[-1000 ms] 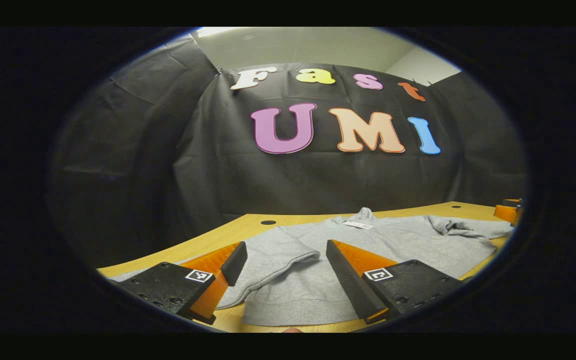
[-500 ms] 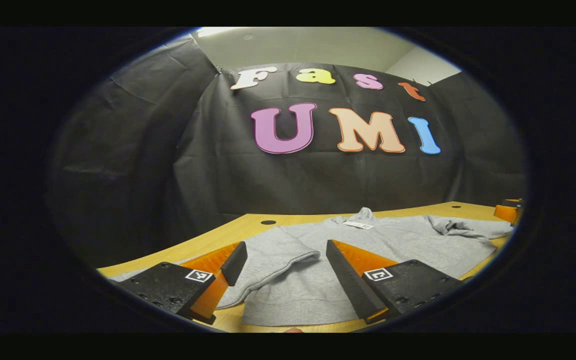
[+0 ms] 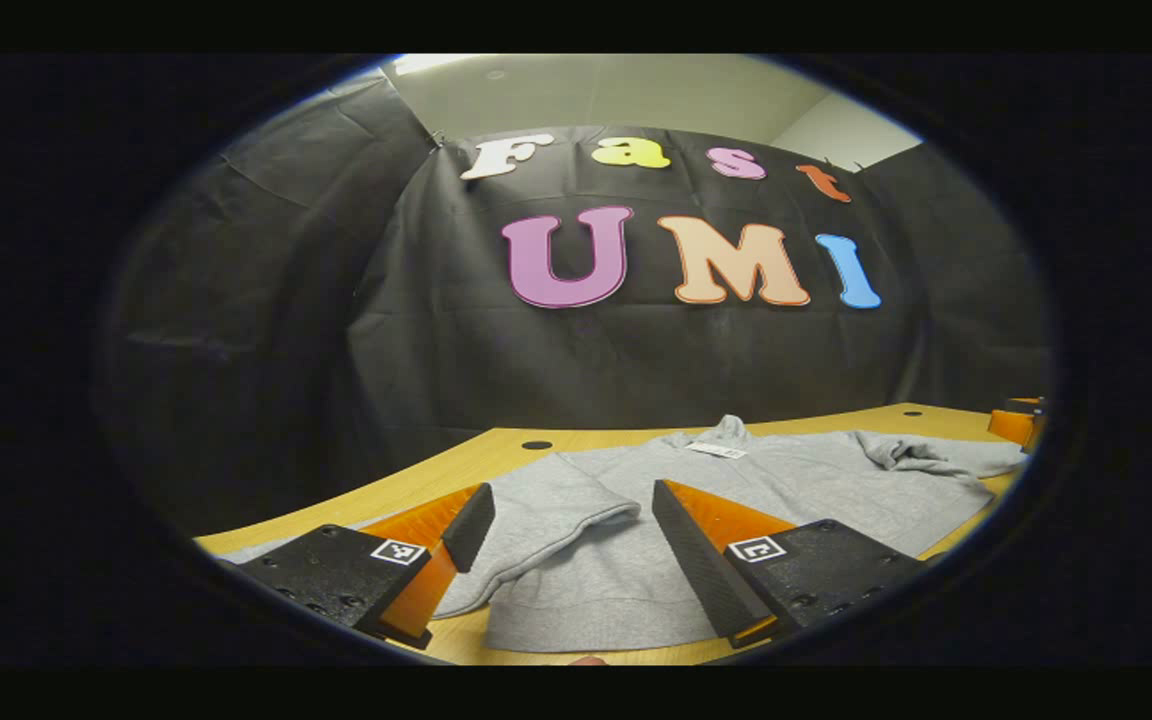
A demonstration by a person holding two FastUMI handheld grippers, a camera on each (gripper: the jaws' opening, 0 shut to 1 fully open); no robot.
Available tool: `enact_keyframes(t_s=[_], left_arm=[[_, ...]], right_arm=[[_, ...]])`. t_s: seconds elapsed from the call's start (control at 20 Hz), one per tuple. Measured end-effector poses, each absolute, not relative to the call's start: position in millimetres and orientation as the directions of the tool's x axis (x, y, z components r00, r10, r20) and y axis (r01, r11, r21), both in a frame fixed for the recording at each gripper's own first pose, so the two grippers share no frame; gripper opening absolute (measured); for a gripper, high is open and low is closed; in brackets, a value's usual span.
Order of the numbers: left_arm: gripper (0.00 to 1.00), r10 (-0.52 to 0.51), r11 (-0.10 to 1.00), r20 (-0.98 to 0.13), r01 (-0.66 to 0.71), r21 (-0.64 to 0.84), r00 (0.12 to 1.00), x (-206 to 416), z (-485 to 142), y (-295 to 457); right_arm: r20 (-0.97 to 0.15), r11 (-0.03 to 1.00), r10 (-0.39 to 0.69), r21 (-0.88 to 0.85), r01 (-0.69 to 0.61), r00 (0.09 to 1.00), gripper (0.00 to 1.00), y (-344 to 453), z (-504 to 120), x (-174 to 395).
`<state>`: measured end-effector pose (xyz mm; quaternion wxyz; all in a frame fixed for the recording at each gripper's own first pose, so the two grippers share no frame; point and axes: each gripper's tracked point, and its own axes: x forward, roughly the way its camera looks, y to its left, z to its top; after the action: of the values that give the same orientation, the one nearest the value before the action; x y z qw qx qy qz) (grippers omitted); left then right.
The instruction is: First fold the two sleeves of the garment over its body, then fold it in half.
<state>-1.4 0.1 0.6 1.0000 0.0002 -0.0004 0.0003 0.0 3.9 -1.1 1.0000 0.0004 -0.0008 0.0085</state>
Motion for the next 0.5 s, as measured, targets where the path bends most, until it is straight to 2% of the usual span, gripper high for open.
enact_keyframes(t_s=[0.25, 0.5], left_arm=[[0.94, 0.001, 1.000, 0.001, -0.001, 0.001, 1.000, -0.6, 1.1, -0.9], [0.94, -0.001, 1.000, 0.001, 0.001, 0.000, 1.000, -0.5, 1.0, -1.1]], right_arm=[[-0.056, 0.998, 0.012, 0.054, -0.009, 0.998, 0.97, -13.6, -4.8, 9.2], [-0.075, 0.995, -0.096, -0.014, 0.095, 0.993, 0.97, -71.9, 25.7, 3.1]])
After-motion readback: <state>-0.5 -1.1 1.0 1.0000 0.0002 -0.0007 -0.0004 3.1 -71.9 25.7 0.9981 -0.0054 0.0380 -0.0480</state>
